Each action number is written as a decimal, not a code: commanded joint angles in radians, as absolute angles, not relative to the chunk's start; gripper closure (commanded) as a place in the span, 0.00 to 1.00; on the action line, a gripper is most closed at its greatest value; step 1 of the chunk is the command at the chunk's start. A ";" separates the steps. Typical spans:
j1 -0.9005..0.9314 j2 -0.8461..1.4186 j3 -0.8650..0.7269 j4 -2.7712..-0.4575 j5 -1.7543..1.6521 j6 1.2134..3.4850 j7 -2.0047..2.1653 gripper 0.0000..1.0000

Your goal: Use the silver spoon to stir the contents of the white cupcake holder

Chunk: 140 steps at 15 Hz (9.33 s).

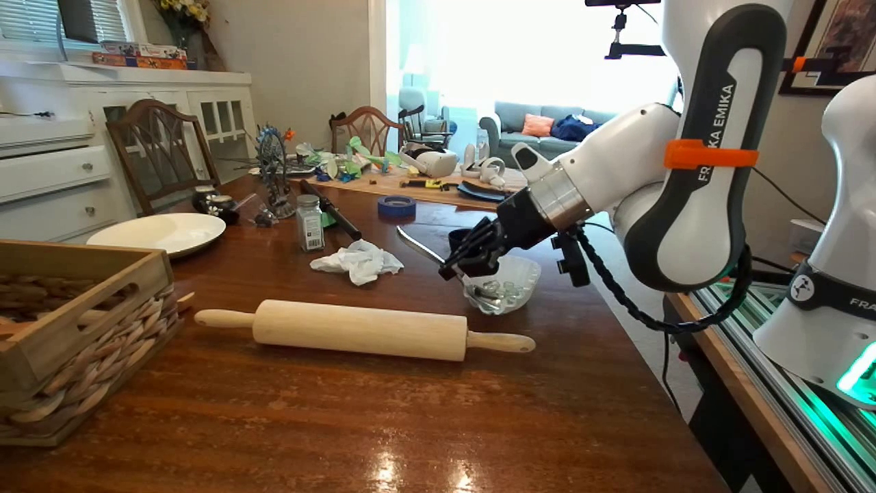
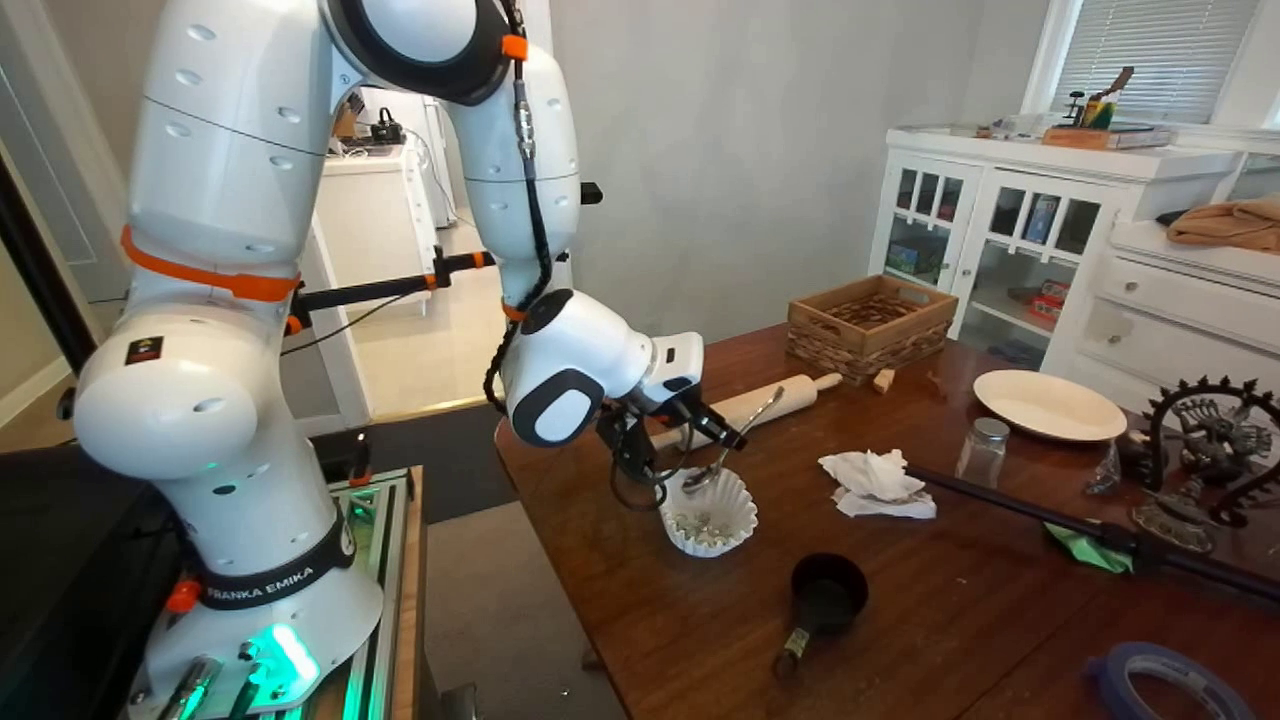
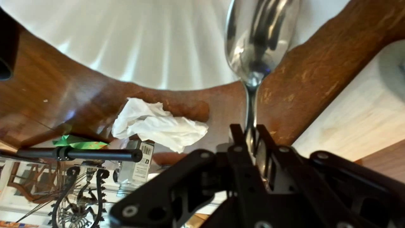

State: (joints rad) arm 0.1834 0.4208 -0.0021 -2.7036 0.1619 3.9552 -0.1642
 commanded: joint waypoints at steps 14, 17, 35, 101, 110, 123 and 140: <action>0.117 0.376 -0.129 -2.729 0.194 3.829 -0.256 0.97; 0.138 0.389 -0.149 -2.715 0.240 3.845 -0.305 0.97; 0.053 0.346 -0.027 -2.768 0.030 3.751 -0.101 0.97; -0.508 0.187 -0.418 -2.279 -2.485 3.709 2.131 0.86; -0.509 0.314 -0.416 -2.136 -2.458 3.710 2.148 0.97; -0.473 0.572 -0.418 -1.886 -2.370 3.744 2.179 0.97; -0.344 0.779 -0.573 -1.736 -2.193 3.873 2.196 0.59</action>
